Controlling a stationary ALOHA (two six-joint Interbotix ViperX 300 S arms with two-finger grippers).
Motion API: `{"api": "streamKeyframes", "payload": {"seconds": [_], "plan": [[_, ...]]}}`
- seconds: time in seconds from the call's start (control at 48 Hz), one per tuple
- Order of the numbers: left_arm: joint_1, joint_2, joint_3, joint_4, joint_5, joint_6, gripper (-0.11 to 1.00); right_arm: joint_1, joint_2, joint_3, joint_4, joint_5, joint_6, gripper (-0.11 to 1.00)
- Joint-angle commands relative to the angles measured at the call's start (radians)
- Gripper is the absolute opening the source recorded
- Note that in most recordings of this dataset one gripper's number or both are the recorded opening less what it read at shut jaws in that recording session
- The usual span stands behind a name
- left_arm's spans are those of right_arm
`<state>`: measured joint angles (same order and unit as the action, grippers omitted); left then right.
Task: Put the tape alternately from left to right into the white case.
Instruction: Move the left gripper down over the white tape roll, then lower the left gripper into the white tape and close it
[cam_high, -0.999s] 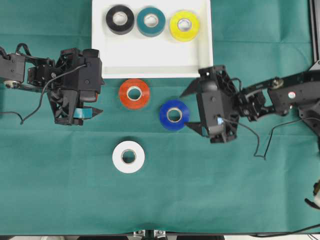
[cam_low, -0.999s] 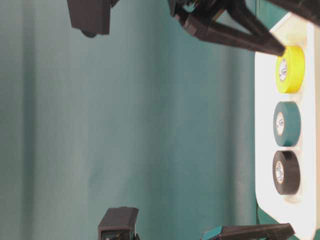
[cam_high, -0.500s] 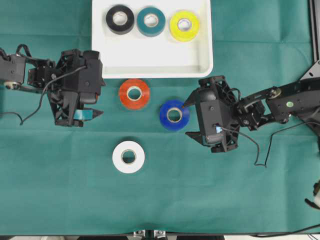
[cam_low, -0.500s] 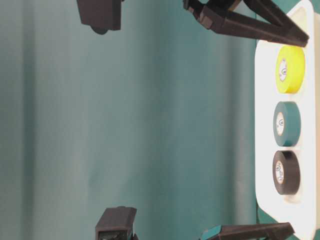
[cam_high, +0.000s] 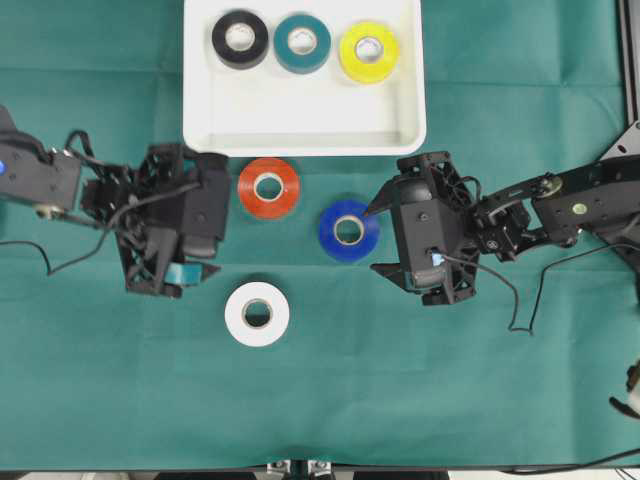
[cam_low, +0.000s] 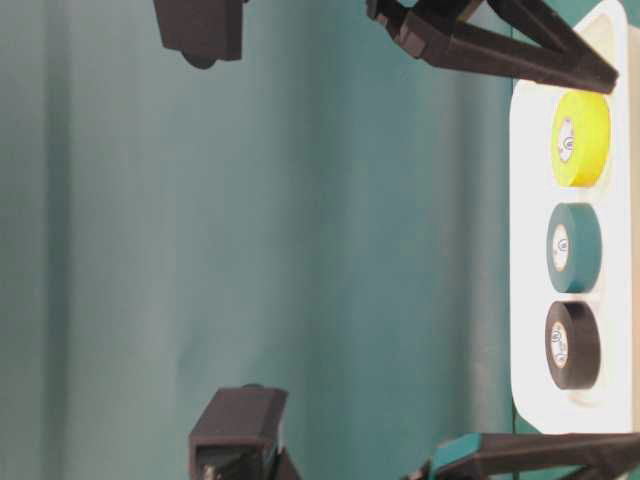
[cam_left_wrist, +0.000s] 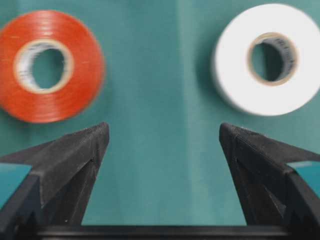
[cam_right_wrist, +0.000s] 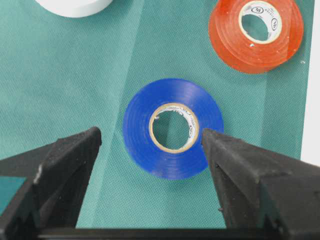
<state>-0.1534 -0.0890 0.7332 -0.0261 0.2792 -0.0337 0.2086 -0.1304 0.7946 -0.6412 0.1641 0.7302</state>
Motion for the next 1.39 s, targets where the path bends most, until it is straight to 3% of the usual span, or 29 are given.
{"api": "streamKeyframes", "payload": {"seconds": [0.0, 0.583, 1.374], "plan": [[-0.025, 0.008, -0.035, -0.003, -0.008, -0.026, 0.59, 0.003, -0.009, -0.011, 0.002, -0.008, 0.002, 0.88], [-0.129, 0.133, -0.155, -0.003, -0.006, -0.256, 0.59, 0.003, 0.002, -0.011, 0.000, -0.008, 0.002, 0.88], [-0.094, 0.284, -0.218, 0.002, -0.015, -0.285, 0.59, 0.003, 0.002, -0.006, -0.003, -0.008, 0.000, 0.88]]}}
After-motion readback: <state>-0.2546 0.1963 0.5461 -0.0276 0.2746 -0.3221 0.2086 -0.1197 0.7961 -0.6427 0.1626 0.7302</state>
